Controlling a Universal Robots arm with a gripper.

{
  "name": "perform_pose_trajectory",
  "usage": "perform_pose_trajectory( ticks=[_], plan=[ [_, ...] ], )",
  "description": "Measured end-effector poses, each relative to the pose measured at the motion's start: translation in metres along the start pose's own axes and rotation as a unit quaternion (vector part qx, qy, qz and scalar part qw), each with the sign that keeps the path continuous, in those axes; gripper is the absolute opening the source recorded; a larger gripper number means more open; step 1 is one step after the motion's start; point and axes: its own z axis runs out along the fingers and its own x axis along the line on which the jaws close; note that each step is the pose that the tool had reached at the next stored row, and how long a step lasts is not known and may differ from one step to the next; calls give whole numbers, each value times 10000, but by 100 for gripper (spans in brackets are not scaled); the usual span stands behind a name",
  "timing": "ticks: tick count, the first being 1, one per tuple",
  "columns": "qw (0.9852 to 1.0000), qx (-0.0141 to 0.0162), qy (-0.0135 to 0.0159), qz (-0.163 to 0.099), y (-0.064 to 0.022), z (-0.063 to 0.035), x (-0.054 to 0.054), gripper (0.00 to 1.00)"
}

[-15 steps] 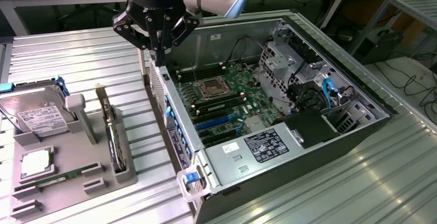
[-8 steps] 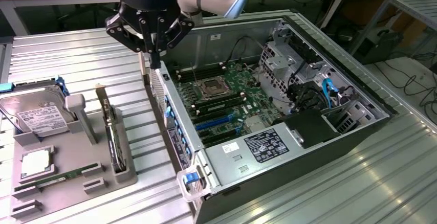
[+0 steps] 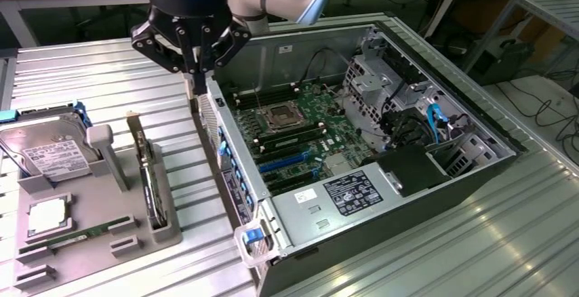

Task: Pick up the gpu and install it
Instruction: 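Reach for the gpu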

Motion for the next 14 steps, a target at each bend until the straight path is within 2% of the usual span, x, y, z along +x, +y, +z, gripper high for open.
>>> perform_pose_trajectory(
  ticks=[14],
  plan=[
    [10000, 0, 0, 0, -91, -7, 147, 11]
  ],
)
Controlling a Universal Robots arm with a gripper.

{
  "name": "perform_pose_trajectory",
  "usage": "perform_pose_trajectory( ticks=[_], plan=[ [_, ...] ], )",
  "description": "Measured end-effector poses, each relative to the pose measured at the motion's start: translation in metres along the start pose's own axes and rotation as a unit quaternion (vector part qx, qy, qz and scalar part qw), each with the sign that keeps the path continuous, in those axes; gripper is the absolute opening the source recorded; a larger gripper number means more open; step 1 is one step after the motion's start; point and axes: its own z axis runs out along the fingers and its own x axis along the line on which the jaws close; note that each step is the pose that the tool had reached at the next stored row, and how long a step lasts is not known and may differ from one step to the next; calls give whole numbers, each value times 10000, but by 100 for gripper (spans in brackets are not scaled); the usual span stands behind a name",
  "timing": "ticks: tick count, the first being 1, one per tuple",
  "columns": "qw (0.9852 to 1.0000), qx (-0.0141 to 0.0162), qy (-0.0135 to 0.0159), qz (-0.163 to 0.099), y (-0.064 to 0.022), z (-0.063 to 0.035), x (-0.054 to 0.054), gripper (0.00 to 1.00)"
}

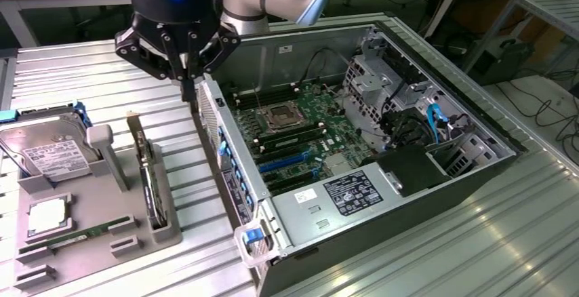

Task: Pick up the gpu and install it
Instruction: 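Reach for the gpu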

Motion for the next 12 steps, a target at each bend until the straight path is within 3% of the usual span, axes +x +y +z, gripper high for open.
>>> perform_pose_trajectory(
  ticks=[12],
  plan=[
    [10000, 0, 0, 0, -75, -7, 153, 11]
  ],
)
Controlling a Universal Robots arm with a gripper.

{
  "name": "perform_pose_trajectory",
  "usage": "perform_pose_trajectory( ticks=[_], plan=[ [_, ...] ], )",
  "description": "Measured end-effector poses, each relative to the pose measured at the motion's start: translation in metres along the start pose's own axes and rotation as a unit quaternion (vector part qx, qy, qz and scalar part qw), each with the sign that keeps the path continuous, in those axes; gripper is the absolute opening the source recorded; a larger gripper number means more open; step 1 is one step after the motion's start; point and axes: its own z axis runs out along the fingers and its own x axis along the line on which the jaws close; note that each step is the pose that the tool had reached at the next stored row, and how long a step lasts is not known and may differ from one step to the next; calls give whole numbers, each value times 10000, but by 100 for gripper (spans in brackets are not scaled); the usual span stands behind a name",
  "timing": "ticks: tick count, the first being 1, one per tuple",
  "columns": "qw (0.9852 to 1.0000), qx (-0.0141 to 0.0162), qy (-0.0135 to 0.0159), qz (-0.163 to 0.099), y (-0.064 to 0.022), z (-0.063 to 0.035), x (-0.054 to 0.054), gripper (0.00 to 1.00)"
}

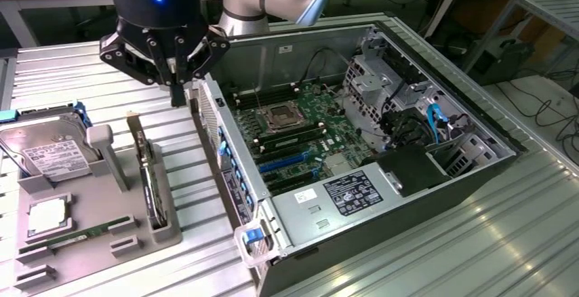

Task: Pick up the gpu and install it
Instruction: 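Reach for the gpu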

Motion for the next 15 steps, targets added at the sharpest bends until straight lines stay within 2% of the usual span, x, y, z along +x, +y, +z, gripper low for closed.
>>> perform_pose_trajectory(
  ticks=[15],
  plan=[
    [10000, 0, 0, 0, -103, -9, 187, 11]
  ],
)
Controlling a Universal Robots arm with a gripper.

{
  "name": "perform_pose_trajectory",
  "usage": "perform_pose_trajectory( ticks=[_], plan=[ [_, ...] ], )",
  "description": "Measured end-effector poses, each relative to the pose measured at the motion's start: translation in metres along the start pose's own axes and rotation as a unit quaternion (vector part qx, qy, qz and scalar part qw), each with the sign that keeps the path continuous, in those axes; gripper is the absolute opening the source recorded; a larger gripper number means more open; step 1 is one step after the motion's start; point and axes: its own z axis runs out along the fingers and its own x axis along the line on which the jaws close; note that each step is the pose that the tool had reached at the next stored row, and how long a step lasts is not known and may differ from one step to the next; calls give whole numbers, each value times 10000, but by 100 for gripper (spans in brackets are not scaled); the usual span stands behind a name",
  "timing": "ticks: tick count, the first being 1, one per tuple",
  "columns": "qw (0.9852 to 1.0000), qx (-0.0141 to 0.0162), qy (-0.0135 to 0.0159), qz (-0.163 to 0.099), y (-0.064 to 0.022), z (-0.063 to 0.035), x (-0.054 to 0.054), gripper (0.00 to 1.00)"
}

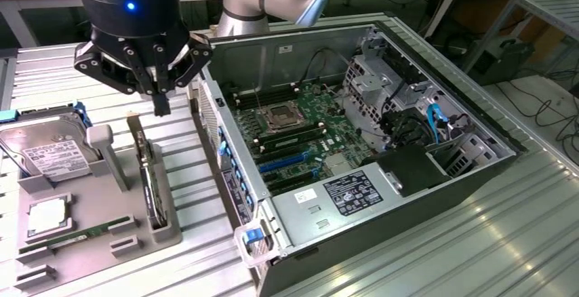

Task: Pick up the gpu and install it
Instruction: 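Reach for the gpu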

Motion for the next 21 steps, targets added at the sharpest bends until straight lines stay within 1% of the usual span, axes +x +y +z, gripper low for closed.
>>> perform_pose_trajectory(
  ticks=[3, 6, 21],
  plan=[
    [10000, 0, 0, 0, -13, -2, 41, 11],
    [10000, 0, 0, 0, -19, -4, 109, 11],
    [10000, 1, 1, 0, -47, -11, 380, 11]
  ],
)
